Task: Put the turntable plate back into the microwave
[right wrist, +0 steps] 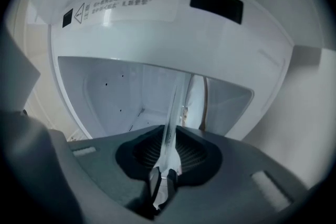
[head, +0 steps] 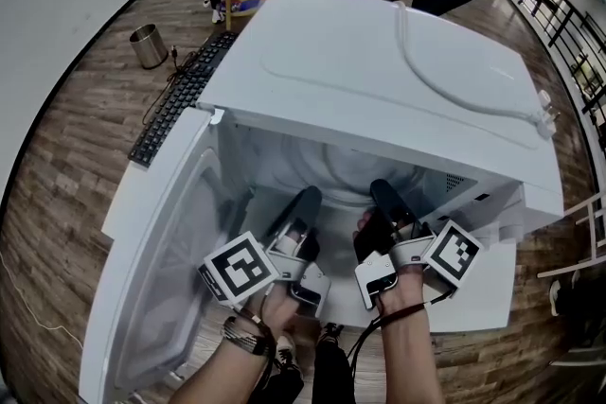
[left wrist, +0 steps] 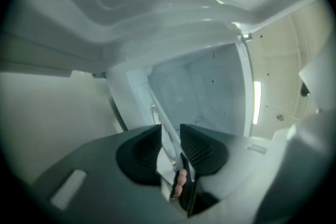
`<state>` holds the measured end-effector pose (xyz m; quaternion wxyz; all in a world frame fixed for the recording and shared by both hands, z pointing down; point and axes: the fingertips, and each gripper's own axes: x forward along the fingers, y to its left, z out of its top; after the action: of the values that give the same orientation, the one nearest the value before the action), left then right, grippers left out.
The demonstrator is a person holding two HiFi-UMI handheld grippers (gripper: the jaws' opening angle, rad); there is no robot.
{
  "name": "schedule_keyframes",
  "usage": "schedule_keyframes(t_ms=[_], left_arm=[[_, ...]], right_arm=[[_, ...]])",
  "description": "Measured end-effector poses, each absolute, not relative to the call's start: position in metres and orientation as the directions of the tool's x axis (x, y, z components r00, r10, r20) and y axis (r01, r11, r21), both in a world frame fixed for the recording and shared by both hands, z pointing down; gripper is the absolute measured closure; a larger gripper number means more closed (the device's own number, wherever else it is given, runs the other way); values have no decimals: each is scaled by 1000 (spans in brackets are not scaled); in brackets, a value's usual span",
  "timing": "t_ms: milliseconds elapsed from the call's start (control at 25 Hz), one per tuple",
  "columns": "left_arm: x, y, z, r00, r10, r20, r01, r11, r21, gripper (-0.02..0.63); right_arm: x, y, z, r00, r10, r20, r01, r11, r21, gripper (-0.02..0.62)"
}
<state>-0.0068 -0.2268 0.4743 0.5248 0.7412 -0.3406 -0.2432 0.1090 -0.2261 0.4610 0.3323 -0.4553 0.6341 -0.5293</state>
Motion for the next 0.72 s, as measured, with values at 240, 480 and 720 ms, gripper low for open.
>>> schedule_keyframes(t_ms=[240, 480, 720], left_arm=[[10, -224, 471, 671, -742, 8, -232, -200, 952, 500], [18, -225, 469, 665, -747, -12, -180, -176, 968, 508], [12, -233, 462, 635, -771, -54, -118, -167, 979, 526]], right_arm=[[109, -226, 461, -372, -926, 70, -241, 23, -970, 529], [106, -228, 465, -403, -907, 119, -249, -17, -968, 529], [92, -228, 461, -487, -861, 146, -326, 24, -945, 509]])
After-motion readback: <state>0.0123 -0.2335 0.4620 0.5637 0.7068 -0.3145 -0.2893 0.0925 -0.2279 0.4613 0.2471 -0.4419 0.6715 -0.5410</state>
